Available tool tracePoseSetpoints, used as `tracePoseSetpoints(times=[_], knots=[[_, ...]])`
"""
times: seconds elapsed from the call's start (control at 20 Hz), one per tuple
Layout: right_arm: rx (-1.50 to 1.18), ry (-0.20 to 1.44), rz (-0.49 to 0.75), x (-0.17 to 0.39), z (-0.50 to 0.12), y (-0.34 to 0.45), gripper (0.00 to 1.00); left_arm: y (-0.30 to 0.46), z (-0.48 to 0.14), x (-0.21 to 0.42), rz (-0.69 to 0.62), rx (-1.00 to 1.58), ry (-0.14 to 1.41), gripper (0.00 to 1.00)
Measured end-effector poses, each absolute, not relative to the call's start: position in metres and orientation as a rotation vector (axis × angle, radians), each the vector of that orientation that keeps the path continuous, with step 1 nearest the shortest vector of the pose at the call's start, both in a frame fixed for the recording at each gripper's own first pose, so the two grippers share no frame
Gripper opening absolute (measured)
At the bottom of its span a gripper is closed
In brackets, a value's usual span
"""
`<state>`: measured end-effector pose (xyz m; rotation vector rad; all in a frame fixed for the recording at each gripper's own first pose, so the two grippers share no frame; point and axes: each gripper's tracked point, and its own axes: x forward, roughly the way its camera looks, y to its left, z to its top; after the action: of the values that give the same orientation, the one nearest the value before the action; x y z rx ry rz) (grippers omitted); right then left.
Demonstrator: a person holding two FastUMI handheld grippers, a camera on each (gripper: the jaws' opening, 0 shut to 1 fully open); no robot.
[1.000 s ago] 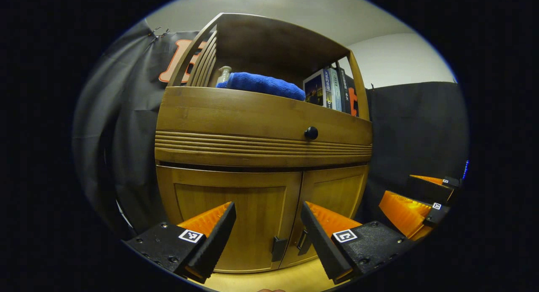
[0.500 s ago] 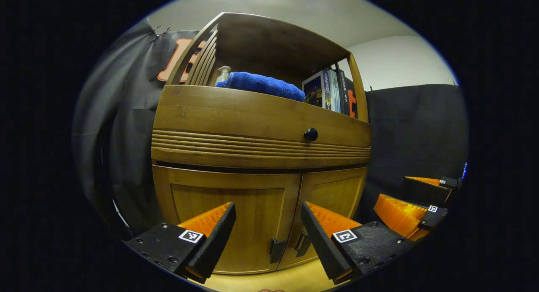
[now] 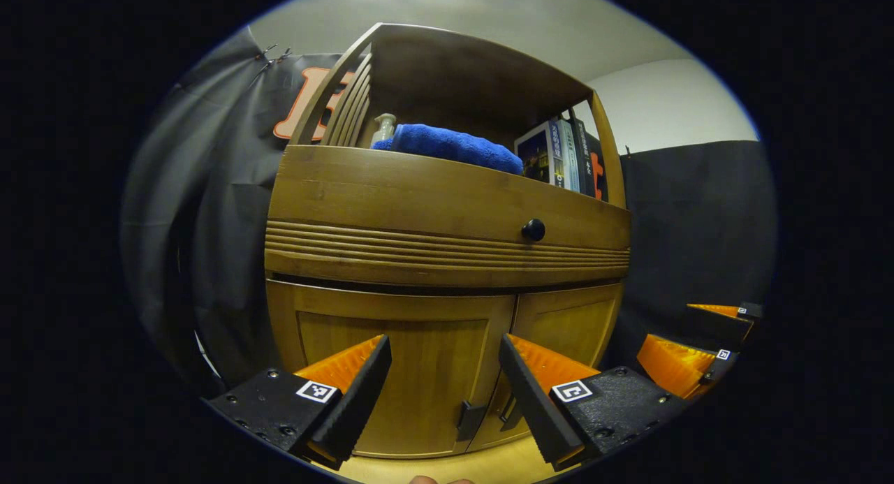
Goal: Open the right door of the double-door shoe cabinet with the right hand, and open the left door with the left hand.
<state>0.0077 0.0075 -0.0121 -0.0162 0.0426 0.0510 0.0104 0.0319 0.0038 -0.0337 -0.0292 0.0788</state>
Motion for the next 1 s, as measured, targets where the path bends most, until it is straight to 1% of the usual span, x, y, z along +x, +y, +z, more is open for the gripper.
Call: tracePoseSetpoints(times=[0.05,0.2,0.45,0.55,0.75,0.8,1.0], knots=[[-0.009,0.045,0.055,0.008,-0.014,0.007,0.99,0.033,0.006,0.009,0.082,-0.036,-0.031,0.96],[0.004,0.051,0.064,0.011,-0.018,0.010,0.96,0.042,0.007,0.006,0.108,-0.029,-0.030,0.96],[0.006,0.087,0.098,0.022,-0.036,0.027,0.99,0.058,0.007,-0.004,0.146,-0.026,-0.030,0.96],[0.018,0.090,0.093,0.027,-0.042,0.028,0.97,0.059,0.004,-0.005,0.136,-0.012,-0.025,0.96],[0.040,0.119,0.089,0.038,-0.057,0.034,0.98,0.067,-0.003,-0.004,0.141,0.002,-0.013,0.96],[0.045,0.124,0.087,0.041,-0.060,0.034,0.96,0.068,-0.005,-0.003,0.141,0.001,-0.009,0.96],[0.052,0.159,0.084,0.053,-0.083,0.034,0.97,0.078,-0.002,-0.005,0.166,0.018,-0.013,0.96]])
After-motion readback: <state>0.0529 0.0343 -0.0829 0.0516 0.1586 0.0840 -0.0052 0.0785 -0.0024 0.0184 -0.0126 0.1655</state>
